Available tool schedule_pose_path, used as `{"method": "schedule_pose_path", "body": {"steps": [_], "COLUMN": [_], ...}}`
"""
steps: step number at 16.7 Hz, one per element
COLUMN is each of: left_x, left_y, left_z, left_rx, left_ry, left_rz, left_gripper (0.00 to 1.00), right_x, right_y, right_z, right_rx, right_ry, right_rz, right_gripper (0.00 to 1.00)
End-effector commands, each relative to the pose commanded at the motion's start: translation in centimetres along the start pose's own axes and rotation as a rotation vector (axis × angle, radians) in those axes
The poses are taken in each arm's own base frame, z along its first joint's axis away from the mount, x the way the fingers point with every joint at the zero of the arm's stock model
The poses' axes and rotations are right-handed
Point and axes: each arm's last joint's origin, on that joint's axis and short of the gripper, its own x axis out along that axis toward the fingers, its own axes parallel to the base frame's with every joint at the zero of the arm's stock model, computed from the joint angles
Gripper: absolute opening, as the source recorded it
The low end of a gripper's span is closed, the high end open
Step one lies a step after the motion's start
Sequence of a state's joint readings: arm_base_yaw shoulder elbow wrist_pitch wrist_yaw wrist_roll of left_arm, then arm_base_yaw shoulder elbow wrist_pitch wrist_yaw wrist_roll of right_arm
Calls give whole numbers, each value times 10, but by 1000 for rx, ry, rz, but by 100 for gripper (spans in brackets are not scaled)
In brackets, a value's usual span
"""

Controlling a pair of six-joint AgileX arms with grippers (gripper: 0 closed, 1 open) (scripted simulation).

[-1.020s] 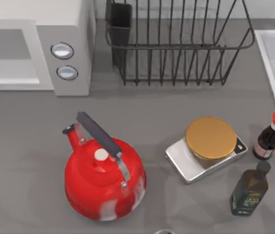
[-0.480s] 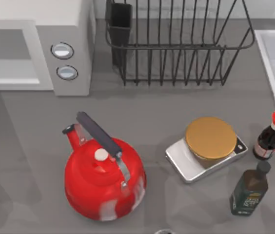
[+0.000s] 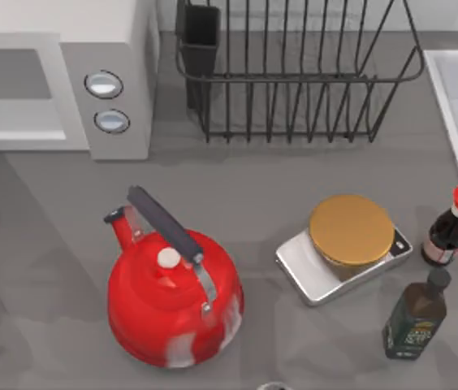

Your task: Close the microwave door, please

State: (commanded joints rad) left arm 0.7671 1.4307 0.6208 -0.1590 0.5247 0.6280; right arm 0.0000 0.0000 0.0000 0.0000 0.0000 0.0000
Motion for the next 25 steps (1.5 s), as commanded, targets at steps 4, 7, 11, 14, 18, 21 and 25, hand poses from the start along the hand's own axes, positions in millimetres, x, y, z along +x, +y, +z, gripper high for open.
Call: {"method": "schedule_pose_path", "body": {"steps": [4, 7, 11, 14, 18, 21, 25], "left_x": [1, -1, -1, 0, 5, 6, 1], "left_y": [-49, -75, -78, -79, -107, -141, -172], "left_z": [2, -3, -4, -3, 0, 1, -3], "left_rx": [6, 0, -1, -6, -5, 9, 2], "left_ry": [1, -7, -7, -2, 18, 21, 1], "left_rz": [-4, -3, -2, -3, -4, -14, -9], "left_gripper": [0, 0, 0, 0, 0, 0, 0], "right_x": [0, 0, 0, 0, 0, 0, 0], "right_y": [0, 0, 0, 0, 0, 0, 0], "right_z": [0, 0, 0, 0, 0, 0, 0], "right_rx": [0, 0, 0, 0, 0, 0, 0], "right_ry": [0, 0, 0, 0, 0, 0, 0], "right_rz": [0, 0, 0, 0, 0, 0, 0], "right_gripper": [100, 100, 100, 100, 100, 100, 100]}}
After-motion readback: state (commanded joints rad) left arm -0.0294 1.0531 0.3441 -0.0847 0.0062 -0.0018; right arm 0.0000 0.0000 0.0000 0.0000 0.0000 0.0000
